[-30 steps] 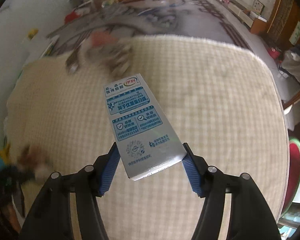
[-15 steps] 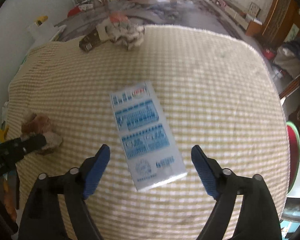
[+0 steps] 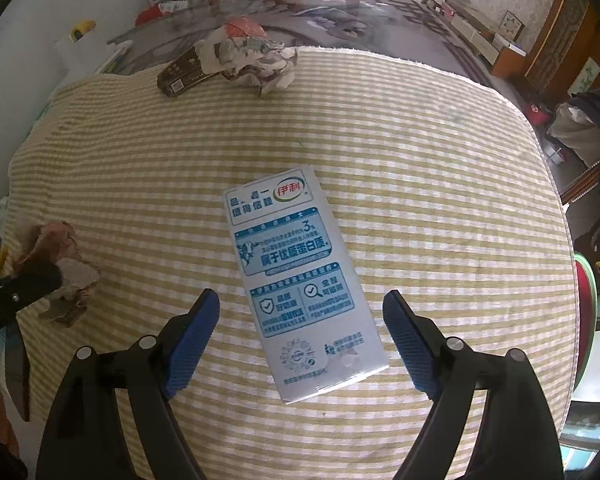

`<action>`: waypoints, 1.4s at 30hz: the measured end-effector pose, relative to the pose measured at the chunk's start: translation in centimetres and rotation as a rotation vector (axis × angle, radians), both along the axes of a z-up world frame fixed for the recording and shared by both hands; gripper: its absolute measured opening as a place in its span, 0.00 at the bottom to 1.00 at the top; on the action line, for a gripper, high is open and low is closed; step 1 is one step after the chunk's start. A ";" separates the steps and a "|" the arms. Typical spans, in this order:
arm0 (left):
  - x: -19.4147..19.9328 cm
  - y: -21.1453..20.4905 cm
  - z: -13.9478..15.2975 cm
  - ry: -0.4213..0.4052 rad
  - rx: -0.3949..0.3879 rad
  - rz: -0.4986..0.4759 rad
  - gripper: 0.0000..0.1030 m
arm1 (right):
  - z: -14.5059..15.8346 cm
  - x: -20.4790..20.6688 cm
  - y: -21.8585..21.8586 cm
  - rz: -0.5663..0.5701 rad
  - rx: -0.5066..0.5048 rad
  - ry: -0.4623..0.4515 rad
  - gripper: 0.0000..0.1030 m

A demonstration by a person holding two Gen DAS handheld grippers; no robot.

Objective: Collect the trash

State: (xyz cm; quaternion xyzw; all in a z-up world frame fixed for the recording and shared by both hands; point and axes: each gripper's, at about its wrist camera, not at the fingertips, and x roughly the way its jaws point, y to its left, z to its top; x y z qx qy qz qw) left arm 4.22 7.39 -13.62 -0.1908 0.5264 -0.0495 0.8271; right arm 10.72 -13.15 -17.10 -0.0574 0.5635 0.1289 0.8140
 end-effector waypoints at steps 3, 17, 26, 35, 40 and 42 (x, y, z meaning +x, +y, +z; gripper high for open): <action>0.0 -0.4 0.5 -0.011 -0.002 -0.009 0.35 | 0.1 -0.1 -0.1 -0.001 0.000 -0.001 0.79; 0.3 -2.2 2.1 -0.040 0.006 -0.032 0.35 | 1.0 -0.9 -1.8 -0.030 0.092 0.019 0.55; 1.1 -5.8 4.3 -0.096 0.004 -0.084 0.35 | 4.7 -2.4 -6.5 -0.125 0.199 -0.038 0.53; 2.7 -12.9 5.5 -0.127 -0.004 -0.181 0.35 | 6.1 -2.9 -14.5 -0.239 0.218 -0.053 0.28; 3.6 -16.2 5.3 -0.126 -0.006 -0.204 0.35 | 4.5 -3.0 -17.6 -0.235 0.199 0.017 0.44; 3.9 -17.1 5.1 -0.121 -0.004 -0.199 0.35 | 4.1 -3.3 -18.1 -0.214 0.196 0.028 0.54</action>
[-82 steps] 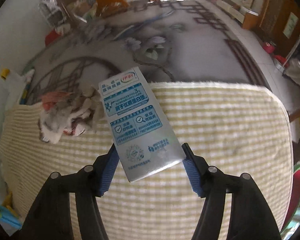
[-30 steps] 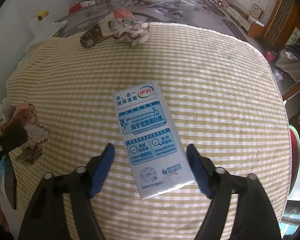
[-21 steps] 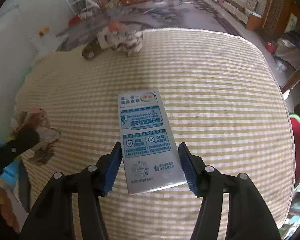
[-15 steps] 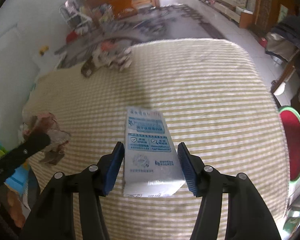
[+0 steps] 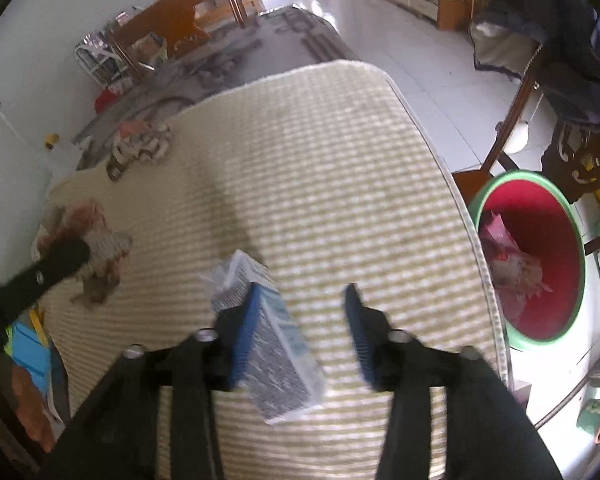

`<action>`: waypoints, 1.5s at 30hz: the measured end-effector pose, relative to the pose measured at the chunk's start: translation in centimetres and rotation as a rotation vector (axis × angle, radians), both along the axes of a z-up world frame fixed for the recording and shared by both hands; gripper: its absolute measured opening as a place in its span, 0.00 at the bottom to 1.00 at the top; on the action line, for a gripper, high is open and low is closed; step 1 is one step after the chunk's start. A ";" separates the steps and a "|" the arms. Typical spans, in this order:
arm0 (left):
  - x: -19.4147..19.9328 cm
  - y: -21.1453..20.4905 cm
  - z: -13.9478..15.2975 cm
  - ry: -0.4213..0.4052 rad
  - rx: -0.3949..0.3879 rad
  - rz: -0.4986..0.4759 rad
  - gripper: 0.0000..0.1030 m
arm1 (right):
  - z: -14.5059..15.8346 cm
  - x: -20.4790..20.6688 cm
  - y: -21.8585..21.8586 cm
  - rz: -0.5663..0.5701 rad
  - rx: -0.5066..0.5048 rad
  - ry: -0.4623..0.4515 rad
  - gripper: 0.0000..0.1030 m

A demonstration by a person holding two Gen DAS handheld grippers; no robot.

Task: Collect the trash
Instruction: 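Carry the carton and crumpled paper over the red bin and open both grippers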

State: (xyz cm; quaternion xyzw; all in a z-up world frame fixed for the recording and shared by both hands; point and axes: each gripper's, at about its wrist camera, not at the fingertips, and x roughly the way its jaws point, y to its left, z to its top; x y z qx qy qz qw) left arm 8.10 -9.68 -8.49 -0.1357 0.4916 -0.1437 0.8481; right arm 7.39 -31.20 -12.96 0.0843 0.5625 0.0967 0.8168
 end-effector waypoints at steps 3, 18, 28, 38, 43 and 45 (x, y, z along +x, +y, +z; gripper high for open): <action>0.3 -0.6 -0.4 0.009 0.004 0.021 0.35 | -0.6 -0.5 0.4 0.064 -0.012 0.010 0.69; 2.0 -3.8 0.2 -0.009 0.027 0.065 0.35 | -1.9 1.0 -1.2 0.149 -0.032 0.002 0.38; 4.5 -13.2 1.0 -0.029 0.015 -0.098 0.35 | -0.4 1.8 -14.5 -0.161 0.025 -0.022 0.38; 5.6 -26.0 -1.8 0.061 -0.030 -0.368 0.36 | -0.4 0.1 -23.8 -0.372 0.055 -0.014 0.39; 5.6 -29.6 -2.6 0.066 -0.031 -0.433 0.63 | -0.7 -0.4 -26.9 -0.446 0.064 -0.016 0.62; 5.7 -30.0 -2.6 0.068 -0.029 -0.437 0.66 | -0.7 -0.6 -27.6 -0.467 0.052 -0.030 0.65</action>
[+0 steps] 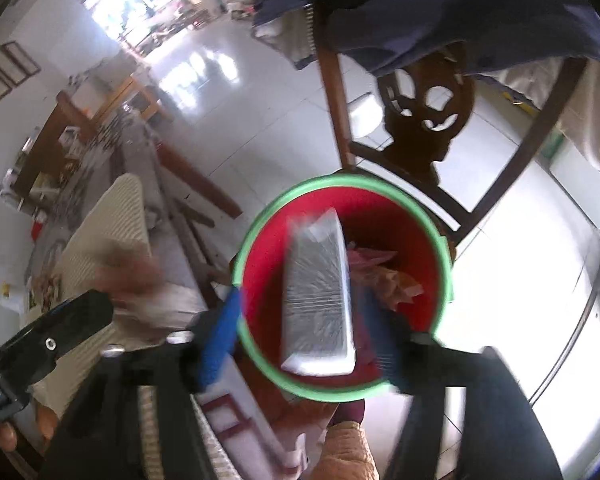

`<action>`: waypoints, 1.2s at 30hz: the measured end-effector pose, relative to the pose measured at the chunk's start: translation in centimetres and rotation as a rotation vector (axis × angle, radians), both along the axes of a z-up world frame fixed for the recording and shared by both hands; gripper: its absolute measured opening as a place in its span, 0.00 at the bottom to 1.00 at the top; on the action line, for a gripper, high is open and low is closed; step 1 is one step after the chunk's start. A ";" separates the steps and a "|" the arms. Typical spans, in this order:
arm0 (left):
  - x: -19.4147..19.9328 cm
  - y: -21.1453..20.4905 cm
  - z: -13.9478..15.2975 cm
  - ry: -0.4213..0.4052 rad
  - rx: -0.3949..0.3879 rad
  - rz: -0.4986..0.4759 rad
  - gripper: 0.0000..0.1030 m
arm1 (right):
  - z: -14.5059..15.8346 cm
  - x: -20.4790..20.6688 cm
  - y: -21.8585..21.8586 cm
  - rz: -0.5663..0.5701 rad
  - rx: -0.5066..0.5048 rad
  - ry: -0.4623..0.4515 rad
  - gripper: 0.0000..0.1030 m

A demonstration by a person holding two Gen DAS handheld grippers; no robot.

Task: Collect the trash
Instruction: 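Carry the carton and crumpled paper over the red bin and open both grippers, then grasp the brown cigarette pack with the left gripper while the right gripper grasps crumpled newspaper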

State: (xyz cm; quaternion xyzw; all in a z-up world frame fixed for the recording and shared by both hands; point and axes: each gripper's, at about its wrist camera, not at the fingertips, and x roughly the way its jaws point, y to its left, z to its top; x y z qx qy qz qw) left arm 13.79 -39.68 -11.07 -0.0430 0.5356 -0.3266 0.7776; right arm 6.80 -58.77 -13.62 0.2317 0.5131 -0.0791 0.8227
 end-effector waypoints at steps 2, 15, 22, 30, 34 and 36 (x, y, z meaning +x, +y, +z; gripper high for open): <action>0.0 0.6 0.0 -0.011 0.011 0.023 0.74 | -0.1 -0.1 -0.3 -0.007 -0.007 0.000 0.65; 0.0 19.7 1.1 -0.055 0.093 0.449 0.74 | 0.5 6.0 11.7 0.245 0.012 -0.016 0.68; -1.7 33.7 1.6 -0.075 0.141 0.655 0.74 | 2.2 11.0 27.9 0.506 -0.008 -0.062 0.74; -3.1 44.3 1.0 -0.056 0.138 0.739 0.74 | 2.5 16.2 45.0 0.686 0.046 -0.114 0.81; -2.9 47.2 0.6 -0.044 0.122 0.757 0.74 | 0.6 19.1 49.8 0.681 0.052 -0.060 0.82; -2.4 48.4 0.4 -0.048 0.121 0.749 0.74 | -1.1 20.5 51.0 0.666 0.050 -0.012 0.74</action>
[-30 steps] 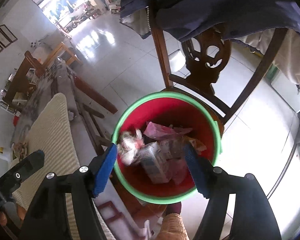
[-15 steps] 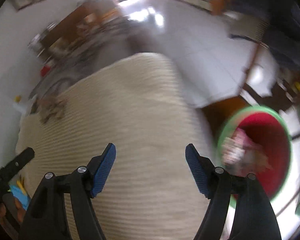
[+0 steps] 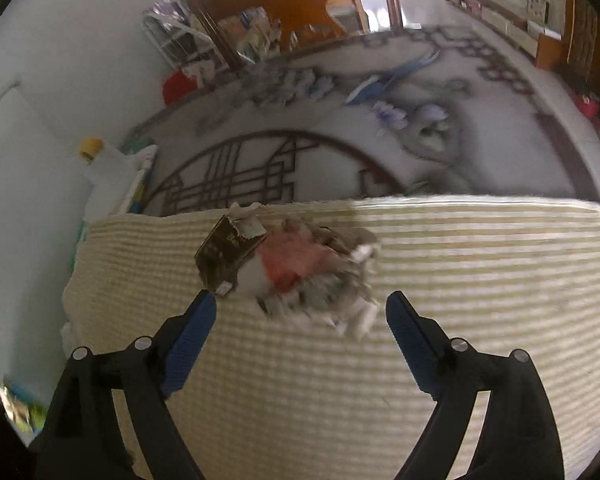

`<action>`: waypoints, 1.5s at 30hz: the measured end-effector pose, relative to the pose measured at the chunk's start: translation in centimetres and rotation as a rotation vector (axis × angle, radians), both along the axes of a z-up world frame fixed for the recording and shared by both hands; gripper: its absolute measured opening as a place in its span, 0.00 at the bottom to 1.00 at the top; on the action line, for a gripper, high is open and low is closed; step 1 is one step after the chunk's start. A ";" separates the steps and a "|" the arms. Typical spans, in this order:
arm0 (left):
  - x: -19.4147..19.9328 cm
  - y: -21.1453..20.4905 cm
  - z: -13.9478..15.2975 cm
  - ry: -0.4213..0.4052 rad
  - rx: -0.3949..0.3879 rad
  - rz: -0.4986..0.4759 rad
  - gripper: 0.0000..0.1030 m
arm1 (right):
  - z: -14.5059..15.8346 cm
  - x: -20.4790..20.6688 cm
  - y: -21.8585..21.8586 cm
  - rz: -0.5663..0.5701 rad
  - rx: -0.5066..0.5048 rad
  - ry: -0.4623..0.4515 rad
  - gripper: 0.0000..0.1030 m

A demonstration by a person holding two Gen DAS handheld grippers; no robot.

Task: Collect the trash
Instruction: 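Grasp the brown cigarette pack with the left gripper while the right gripper grasps crumpled newspaper, then carry the cigarette pack and newspaper over the red bin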

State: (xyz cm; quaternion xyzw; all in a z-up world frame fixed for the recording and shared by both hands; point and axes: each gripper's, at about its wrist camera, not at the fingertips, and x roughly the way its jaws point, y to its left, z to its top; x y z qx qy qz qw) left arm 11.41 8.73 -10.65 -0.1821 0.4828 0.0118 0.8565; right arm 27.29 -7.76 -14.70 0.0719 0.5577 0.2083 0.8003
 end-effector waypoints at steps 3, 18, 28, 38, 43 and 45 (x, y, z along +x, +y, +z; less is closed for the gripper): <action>1.7 0.8 -0.3 0.001 0.012 -0.038 0.75 | -1.3 0.3 0.2 -0.012 -0.009 0.053 0.40; 14.7 -2.1 -4.8 0.034 0.126 -0.265 0.78 | 0.9 -17.7 -12.1 -0.204 0.011 0.008 0.32; 16.5 -2.9 -7.0 0.068 0.239 -0.291 0.52 | 2.1 -20.4 -15.6 -0.322 0.029 -0.019 0.33; 7.5 -1.9 -2.3 -0.014 0.083 -0.176 0.52 | 2.2 -19.6 -14.3 -0.225 0.050 -0.042 0.33; 2.9 -4.5 -0.5 -0.043 0.059 -0.177 0.52 | 3.0 -19.3 -13.8 -0.142 0.052 -0.078 0.33; 1.7 -5.7 0.1 -0.047 0.042 -0.177 0.52 | 3.5 -19.4 -14.1 -0.118 0.044 -0.102 0.33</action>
